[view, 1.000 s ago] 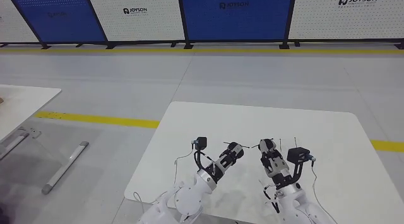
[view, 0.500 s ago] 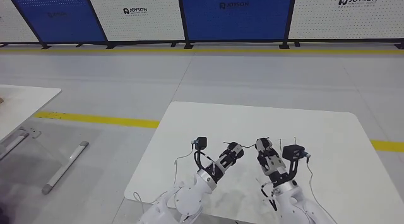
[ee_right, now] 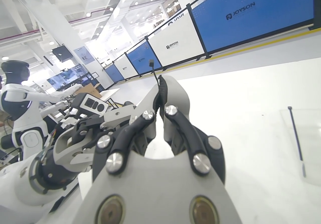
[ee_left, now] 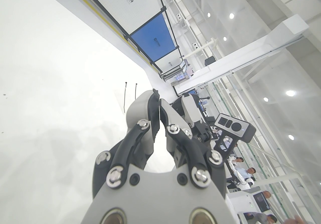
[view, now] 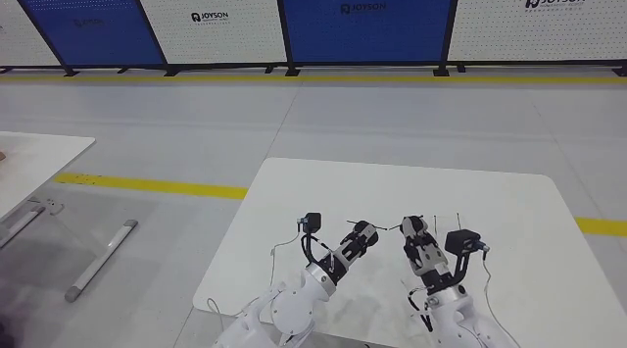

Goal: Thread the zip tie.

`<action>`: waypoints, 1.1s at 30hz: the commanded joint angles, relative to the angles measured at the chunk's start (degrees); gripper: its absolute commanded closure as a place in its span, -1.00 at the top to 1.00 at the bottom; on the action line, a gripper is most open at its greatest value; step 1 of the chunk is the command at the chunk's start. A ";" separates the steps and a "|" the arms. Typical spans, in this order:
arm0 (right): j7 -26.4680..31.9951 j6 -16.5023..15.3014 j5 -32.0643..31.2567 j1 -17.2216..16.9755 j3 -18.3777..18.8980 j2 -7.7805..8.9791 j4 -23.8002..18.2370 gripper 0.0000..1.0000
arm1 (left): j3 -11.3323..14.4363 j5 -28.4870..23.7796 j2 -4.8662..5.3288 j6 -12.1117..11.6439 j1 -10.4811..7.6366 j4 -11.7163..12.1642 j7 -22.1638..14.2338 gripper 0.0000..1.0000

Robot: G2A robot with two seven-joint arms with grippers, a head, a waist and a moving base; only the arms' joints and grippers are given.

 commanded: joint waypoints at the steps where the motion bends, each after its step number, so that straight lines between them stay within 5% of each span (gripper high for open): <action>1: 0.14 0.06 -0.18 0.06 0.04 -0.11 -0.01 -1.00 | 0.00 0.00 0.00 0.00 0.00 0.00 0.00 -1.00; 33: 0.29 -0.88 -2.02 -1.14 1.62 -1.68 0.29 -1.00 | 0.00 0.00 0.00 0.00 0.00 0.00 0.00 -1.00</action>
